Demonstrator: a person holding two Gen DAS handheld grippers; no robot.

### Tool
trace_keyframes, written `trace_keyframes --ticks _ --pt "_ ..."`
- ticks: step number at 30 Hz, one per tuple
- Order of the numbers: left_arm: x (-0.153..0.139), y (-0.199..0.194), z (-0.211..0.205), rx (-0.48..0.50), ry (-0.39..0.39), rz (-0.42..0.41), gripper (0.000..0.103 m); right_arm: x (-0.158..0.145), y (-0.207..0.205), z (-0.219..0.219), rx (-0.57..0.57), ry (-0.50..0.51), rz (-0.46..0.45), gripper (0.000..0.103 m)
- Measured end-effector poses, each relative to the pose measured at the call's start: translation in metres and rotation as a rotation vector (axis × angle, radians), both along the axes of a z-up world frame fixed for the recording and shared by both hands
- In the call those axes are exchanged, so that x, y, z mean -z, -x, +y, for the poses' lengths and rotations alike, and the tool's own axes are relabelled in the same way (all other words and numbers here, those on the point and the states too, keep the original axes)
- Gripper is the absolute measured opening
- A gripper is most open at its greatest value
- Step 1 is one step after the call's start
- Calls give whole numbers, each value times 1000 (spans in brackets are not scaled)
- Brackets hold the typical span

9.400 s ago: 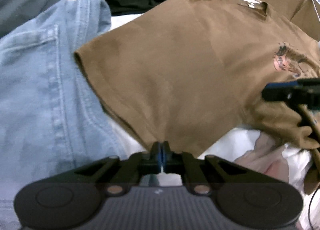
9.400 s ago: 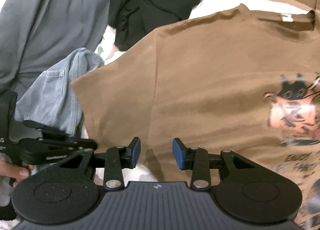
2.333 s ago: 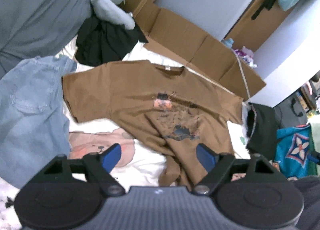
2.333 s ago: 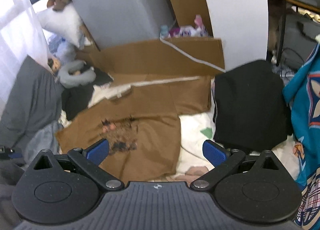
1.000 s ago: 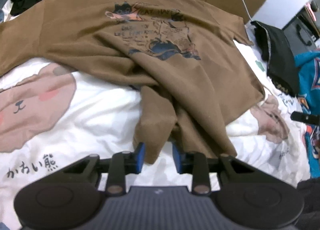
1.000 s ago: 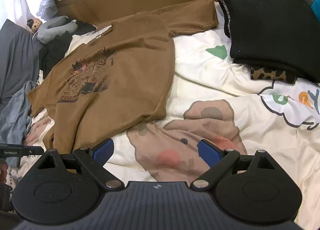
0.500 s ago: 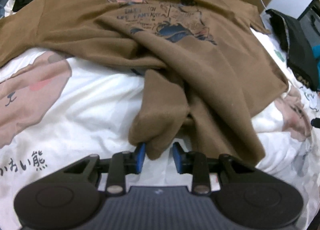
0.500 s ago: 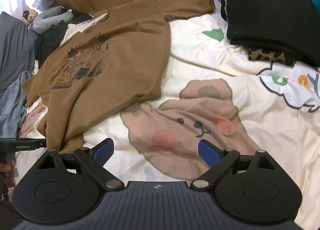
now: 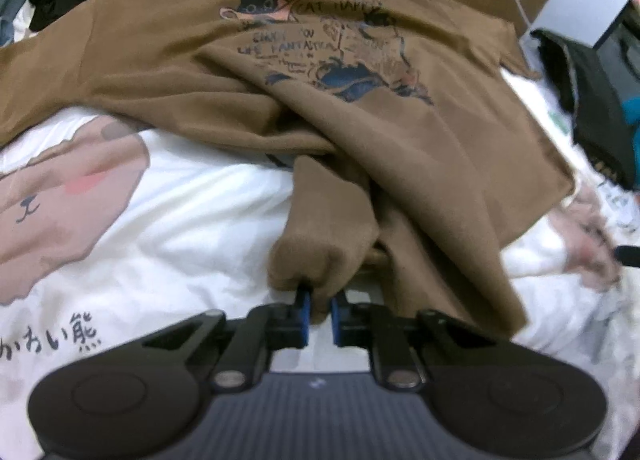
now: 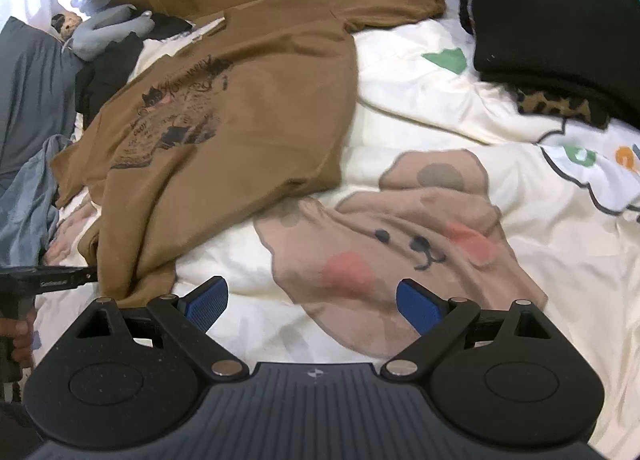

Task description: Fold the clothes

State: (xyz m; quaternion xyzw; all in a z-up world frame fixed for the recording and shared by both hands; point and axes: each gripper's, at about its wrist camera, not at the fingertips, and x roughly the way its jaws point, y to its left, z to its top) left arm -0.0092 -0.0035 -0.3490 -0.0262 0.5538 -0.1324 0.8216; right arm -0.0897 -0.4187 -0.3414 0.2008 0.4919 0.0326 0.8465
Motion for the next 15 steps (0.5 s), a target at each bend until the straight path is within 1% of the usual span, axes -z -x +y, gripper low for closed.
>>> trace_keyframes --ticks 2,6,15 --pt "-12 5 11 -5 18 -11 9 -1 -5 2 -1 -5 -11 94" --pt "-33 11 31 -45 65 -24 8 0 -19 5 -12 -8 -24 94" --pt "-60 6 87 -172 124 -11 6 7 -44 15 -50 -5 -51 94"
